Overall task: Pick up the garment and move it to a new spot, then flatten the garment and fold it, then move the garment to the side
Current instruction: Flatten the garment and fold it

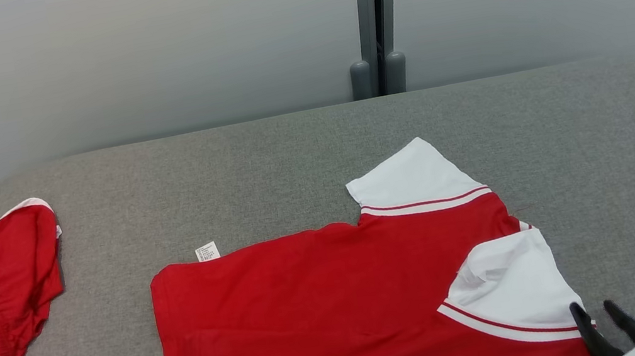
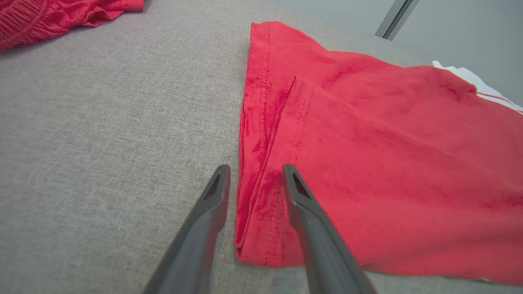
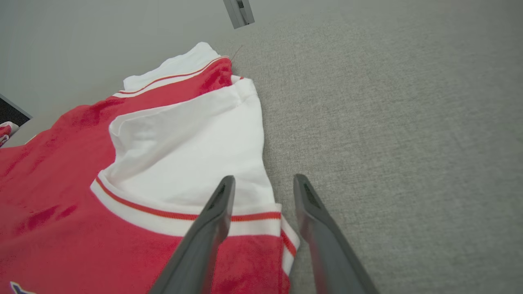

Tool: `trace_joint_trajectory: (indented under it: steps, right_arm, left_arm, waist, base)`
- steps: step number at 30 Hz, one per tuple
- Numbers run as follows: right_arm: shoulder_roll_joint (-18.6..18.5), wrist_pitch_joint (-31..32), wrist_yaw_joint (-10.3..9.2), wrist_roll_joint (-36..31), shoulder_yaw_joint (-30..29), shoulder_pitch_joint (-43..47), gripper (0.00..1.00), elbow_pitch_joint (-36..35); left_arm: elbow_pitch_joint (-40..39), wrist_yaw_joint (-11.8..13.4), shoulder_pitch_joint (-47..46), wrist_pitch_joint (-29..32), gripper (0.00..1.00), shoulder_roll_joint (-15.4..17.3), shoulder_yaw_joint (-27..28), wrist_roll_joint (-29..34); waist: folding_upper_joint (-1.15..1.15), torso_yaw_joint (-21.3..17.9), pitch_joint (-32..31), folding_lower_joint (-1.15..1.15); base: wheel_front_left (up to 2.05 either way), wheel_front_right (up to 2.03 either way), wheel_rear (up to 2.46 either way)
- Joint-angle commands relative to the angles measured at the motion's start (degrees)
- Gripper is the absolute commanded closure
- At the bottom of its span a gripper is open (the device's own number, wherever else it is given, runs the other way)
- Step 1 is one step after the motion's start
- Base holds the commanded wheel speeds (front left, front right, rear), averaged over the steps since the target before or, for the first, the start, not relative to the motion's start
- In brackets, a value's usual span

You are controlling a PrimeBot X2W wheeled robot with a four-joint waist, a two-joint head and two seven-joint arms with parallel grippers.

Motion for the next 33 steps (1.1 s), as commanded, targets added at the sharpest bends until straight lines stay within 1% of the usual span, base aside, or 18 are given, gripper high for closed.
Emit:
trace_joint_trajectory:
  steps: [1,5,8,14,17,19,24,27,28,29,31,32,33]
  right_arm:
    - [-0.75,0.0,-0.02,-1.33,-0.86,-1.8,0.0,-0.55]
    - [-0.71,0.0,-0.01,-4.17,-4.12,-5.09,0.0,-1.63]
    - [0.22,0.0,-0.01,-6.23,-4.63,-9.0,0.0,-2.04]
    - [1.17,0.0,-0.01,-9.27,-1.53,-18.59,0.0,-0.57]
    - [1.41,0.01,-0.02,-9.4,0.57,-22.09,0.0,0.34]
    - [1.23,0.0,-0.01,-9.16,1.88,-24.15,0.0,0.95]
    - [0.76,0.0,-0.02,-7.89,3.91,-26.67,0.0,1.83]
    - [0.25,0.0,-0.01,-7.21,4.31,-27.55,0.0,2.06]
    - [0.12,0.0,-0.01,-7.13,4.57,-27.87,0.0,2.18]
    - [0.0,0.0,-0.01,-6.98,4.98,-28.27,0.0,2.33]
    - [-0.13,0.0,-0.01,-6.6,5.64,-29.28,0.0,2.88]
    - [-0.34,0.0,-0.02,-6.49,6.01,-29.98,0.0,3.18]
    - [-0.53,0.0,-0.01,-6.28,6.29,-30.64,0.0,3.48]
  left_arm:
    - [-0.92,0.49,-2.07,-0.01,0.0,0.31,0.15,0.65]
    - [-2.91,0.57,-5.34,-0.01,0.0,0.34,1.4,2.95]
    - [-2.16,-0.07,-9.89,-0.01,0.0,0.46,1.93,4.63]
    - [7.46,-1.69,-22.75,1.0,0.0,1.81,1.84,4.66]
    - [12.5,-2.78,-28.13,4.1,0.0,2.07,1.78,3.41]
    - [15.06,-3.05,-31.43,5.73,0.0,2.76,1.54,3.54]
    - [20.5,-2.66,-36.27,7.41,0.0,3.31,1.58,3.03]
    - [22.91,-3.27,-37.81,7.46,0.0,3.23,1.49,2.51]
    - [23.48,-3.47,-38.26,7.35,0.05,3.25,1.48,2.33]
    - [24.07,-3.6,-38.66,7.06,0.16,3.2,1.51,2.06]
    - [24.96,-3.85,-39.39,6.37,0.63,3.1,1.39,1.73]
    - [25.15,-3.78,-39.78,5.35,0.89,3.13,1.3,1.92]
    - [25.43,-3.66,-40.24,4.84,1.0,3.22,0.93,2.42]
  waist:
    - [-0.01,0.04,0.65,0.0]
    - [-0.01,0.01,2.28,0.0]
    - [-0.01,-0.16,4.24,0.0]
    - [-0.01,-0.85,8.61,0.0]
    - [-0.01,-1.01,10.46,0.0]
    - [-0.01,-1.09,11.62,0.0]
    - [-0.01,-1.15,13.47,0.0]
    - [-0.01,-1.01,14.2,0.0]
    - [-0.01,-0.92,14.46,0.0]
    - [-0.01,-0.84,14.7,0.0]
    - [-0.01,-0.61,15.21,0.0]
    - [-0.01,-0.48,15.46,0.0]
    - [-0.01,-0.32,15.79,0.0]
  base:
    - [0.0,0.0,0.0]
    - [0.0,0.0,0.0]
    - [0.0,0.0,0.0]
    - [0.0,0.0,0.0]
    - [0.0,0.0,0.0]
    - [0.0,0.0,0.0]
    - [0.0,0.0,0.0]
    - [0.0,0.0,0.0]
    - [0.0,0.0,0.0]
    - [0.0,0.0,0.0]
    - [0.0,0.0,0.0]
    - [0.0,0.0,0.0]
    - [0.0,0.0,0.0]
